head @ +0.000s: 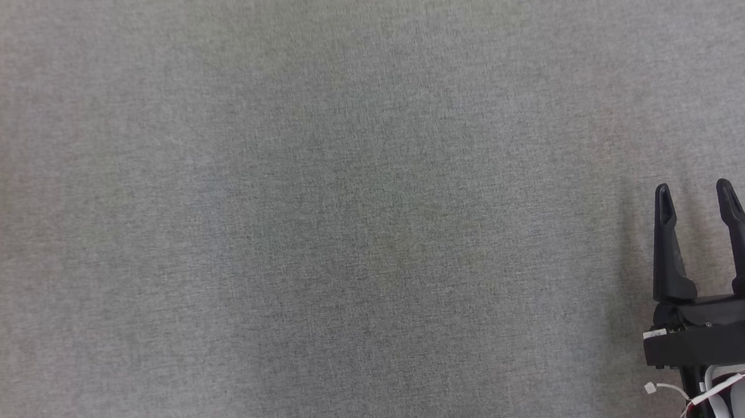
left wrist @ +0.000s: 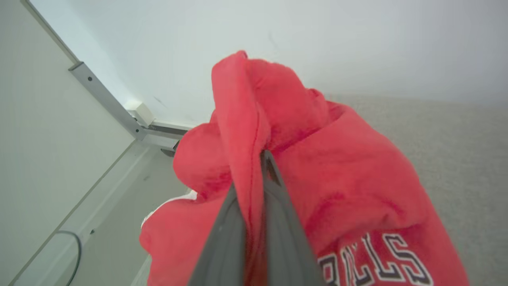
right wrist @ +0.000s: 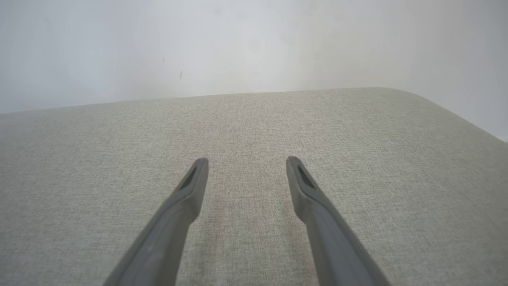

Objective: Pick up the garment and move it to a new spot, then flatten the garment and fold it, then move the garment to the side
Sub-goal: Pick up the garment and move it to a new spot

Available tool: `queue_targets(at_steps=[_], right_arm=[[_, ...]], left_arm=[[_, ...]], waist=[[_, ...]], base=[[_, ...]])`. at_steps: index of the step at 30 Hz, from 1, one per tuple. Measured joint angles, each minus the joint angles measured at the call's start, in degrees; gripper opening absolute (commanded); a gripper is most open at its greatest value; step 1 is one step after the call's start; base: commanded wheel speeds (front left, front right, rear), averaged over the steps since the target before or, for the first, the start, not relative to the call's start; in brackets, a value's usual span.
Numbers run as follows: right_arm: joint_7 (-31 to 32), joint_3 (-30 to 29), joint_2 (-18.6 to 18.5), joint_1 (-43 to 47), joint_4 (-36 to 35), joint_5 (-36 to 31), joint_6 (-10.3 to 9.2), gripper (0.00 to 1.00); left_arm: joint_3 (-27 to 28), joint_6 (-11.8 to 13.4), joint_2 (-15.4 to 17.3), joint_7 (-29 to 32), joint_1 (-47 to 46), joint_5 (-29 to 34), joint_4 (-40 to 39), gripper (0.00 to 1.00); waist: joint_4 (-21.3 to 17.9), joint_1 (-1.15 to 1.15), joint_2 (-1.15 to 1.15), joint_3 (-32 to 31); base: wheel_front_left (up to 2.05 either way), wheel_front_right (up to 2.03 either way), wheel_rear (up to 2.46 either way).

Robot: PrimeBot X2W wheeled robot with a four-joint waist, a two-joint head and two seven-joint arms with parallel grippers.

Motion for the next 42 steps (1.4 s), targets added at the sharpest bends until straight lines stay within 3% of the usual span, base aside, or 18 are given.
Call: queue_targets(at_steps=[11,18,27,35,42], right_arm=[[-0.1,1.7,0.1,0.4,3.6,1.1,0.00,1.00],[-0.4,3.3,0.1,1.0,6.4,4.3,0.00,1.00],[-0.5,4.4,0.1,1.4,7.4,8.0,0.00,1.00],[-0.5,4.7,0.1,1.9,8.4,10.1,-0.01,1.00],[-0.5,4.8,0.1,1.9,8.6,10.7,-0.01,1.00]], left_arm=[[-3.8,-1.5,0.4,-9.9,-7.6,2.4,-9.8,0.00],[-9.1,-2.0,-1.2,-5.5,-12.2,4.1,-23.2,0.00],[-18.7,-2.5,-10.5,3.1,-16.9,2.7,-36.1,0.00],[-26.8,-2.9,-19.4,5.1,-16.4,0.8,-36.7,0.00],[-29.8,-1.8,-23.2,3.9,-9.5,-0.6,-33.7,0.00]], waist=[[1.1,0.00,0.00,-5.5],[0.6,-0.01,-0.01,-10.0],[-4.6,-0.01,-0.01,-12.8],[-11.0,0.00,-0.01,-13.8],[-16.5,0.00,0.00,-14.0]], base=[[0.00,0.00,0.00],[0.00,0.00,0.00],[0.00,0.00,0.00],[0.00,0.00,0.00],[0.00,0.00,0.00]])
